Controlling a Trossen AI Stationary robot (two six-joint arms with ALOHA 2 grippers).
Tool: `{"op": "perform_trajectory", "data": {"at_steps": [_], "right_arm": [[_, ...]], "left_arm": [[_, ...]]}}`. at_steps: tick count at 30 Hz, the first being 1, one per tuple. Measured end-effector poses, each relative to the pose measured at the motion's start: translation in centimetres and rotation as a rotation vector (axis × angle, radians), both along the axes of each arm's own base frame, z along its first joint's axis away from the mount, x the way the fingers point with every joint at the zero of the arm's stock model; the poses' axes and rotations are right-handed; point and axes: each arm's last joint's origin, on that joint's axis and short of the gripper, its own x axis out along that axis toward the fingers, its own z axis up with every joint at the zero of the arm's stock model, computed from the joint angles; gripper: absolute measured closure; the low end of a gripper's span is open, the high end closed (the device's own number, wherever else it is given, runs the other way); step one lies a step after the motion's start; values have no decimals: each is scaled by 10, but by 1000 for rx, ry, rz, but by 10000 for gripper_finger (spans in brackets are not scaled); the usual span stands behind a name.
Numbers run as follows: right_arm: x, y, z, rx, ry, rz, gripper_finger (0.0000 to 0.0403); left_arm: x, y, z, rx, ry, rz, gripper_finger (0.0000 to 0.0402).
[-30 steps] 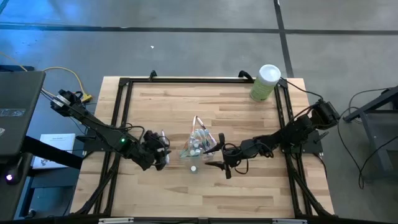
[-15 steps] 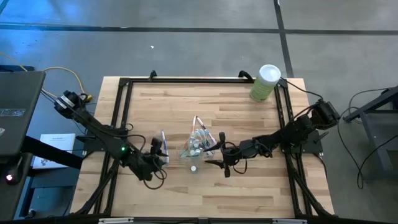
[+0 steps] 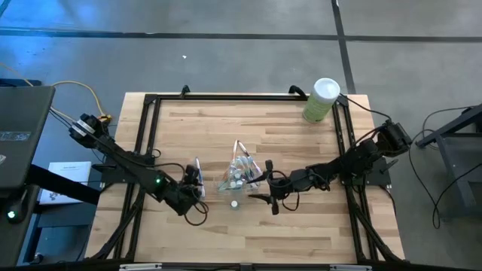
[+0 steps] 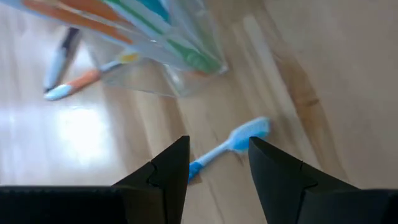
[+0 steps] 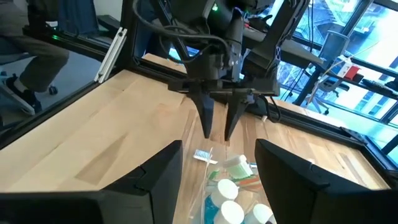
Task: Pick & Place toothbrushing station
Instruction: Put the blue toothbrush into the transparent organizer
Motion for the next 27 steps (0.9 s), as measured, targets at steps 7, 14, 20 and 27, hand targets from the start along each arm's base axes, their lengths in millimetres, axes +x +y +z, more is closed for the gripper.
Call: {"op": "perform_trajectory", "data": {"at_steps": [7, 14, 20, 27], "right_arm": [[0, 0, 1, 5, -8, 0, 209], [0, 0, 1, 5, -8, 0, 209], [0, 0, 1, 5, -8, 0, 209], [0, 0, 1, 6, -7, 1, 209]], "left_arm": [[2, 7, -3, -86, 87, -4, 246], [8, 13, -8, -82, 131, -28, 246], [15, 8, -25, 28, 188, -136, 246], [20, 6, -36, 88, 214, -199, 246]]}}
